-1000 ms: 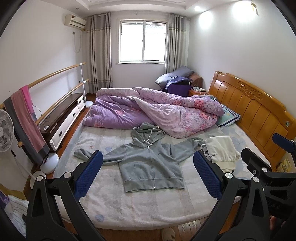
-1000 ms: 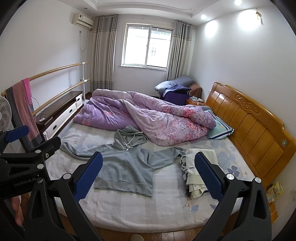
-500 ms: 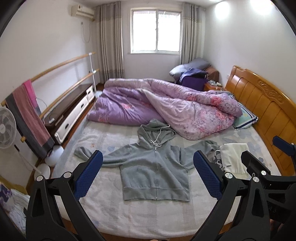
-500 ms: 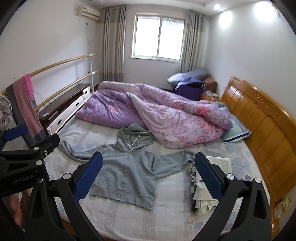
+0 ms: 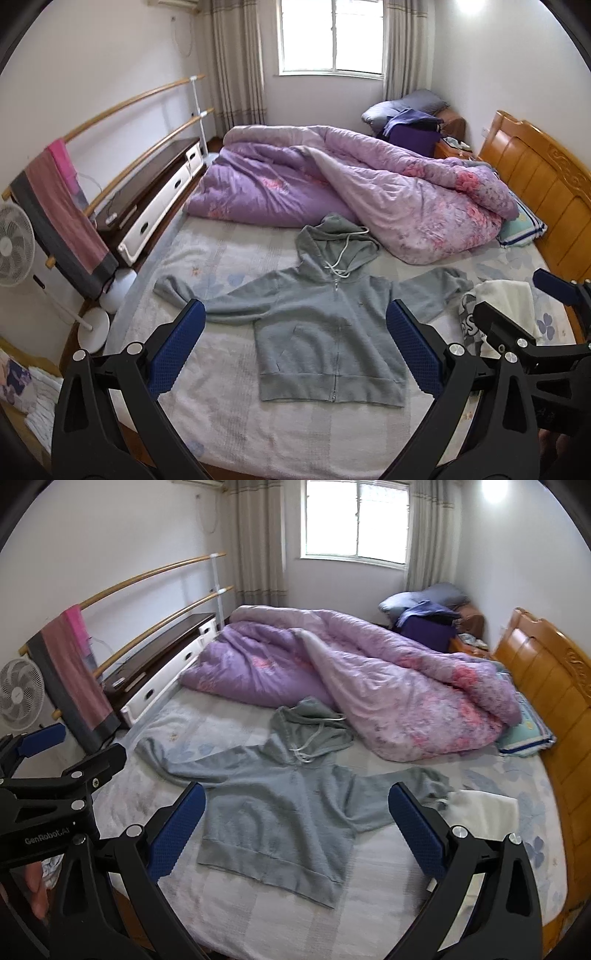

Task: Fold large clothes
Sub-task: 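Move both tools toward the grey hoodie and lower them to its sleeves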

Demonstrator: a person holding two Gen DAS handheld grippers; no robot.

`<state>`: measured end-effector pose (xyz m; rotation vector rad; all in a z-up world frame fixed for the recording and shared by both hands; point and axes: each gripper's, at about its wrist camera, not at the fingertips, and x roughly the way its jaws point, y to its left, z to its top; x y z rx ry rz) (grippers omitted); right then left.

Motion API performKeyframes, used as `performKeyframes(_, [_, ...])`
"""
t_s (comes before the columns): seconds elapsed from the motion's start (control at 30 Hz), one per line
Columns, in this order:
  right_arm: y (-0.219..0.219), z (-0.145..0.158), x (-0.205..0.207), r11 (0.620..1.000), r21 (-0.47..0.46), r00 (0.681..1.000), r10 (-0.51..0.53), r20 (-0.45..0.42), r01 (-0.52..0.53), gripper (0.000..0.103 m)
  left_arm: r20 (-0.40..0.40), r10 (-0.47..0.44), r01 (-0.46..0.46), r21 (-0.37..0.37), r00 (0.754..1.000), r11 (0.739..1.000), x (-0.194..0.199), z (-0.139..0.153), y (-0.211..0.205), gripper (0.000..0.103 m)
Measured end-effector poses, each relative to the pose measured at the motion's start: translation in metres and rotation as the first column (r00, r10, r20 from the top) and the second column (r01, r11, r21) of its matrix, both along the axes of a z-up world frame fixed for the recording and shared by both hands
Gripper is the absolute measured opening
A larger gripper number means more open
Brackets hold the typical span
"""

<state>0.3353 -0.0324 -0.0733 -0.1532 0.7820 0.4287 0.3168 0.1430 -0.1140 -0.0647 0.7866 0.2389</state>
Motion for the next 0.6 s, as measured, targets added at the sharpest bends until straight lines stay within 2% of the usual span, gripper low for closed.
performKeyframes(0.2, [0.058, -0.026, 0.021, 0.998, -0.013, 0.998, 0.059, -0.033, -0.059, 0.096, -0.028, 0.008, -0.009, -0.037, 1.0, 0.999, 0.015, -0.032, 0.067, 0.098])
performKeyframes(0.37, [0.113, -0.053, 0.041, 0.998, -0.025, 0.997, 0.053, -0.056, -0.055, 0.096, -0.028, 0.004, -0.009, -0.158, 1.0, 0.987, 0.03, -0.069, 0.155, 0.098])
performKeyframes(0.47, [0.153, -0.077, 0.056, 0.999, -0.026, 0.993, 0.029, -0.112, -0.032, 0.096, -0.045, 0.033, -0.042, -0.233, 0.998, 0.972, 0.042, -0.096, 0.216, 0.098])
performKeyframes(0.5, [0.166, -0.087, 0.062, 0.999, -0.025, 0.991, 0.025, -0.135, -0.029, 0.093, -0.057, 0.047, -0.059, -0.246, 0.997, 0.968, 0.047, -0.106, 0.236, 0.098])
performKeyframes(0.53, [0.179, -0.097, 0.067, 0.999, -0.03, 0.989, 0.016, -0.148, -0.021, 0.083, -0.079, 0.071, -0.089, -0.249, 0.994, 0.964, 0.053, -0.12, 0.263, 0.098])
performKeyframes(0.6, [0.201, -0.113, 0.077, 0.999, -0.045, 0.987, 0.008, -0.158, -0.015, 0.075, -0.1, 0.114, -0.136, -0.248, 0.988, 0.959, 0.061, -0.141, 0.303, 0.098])
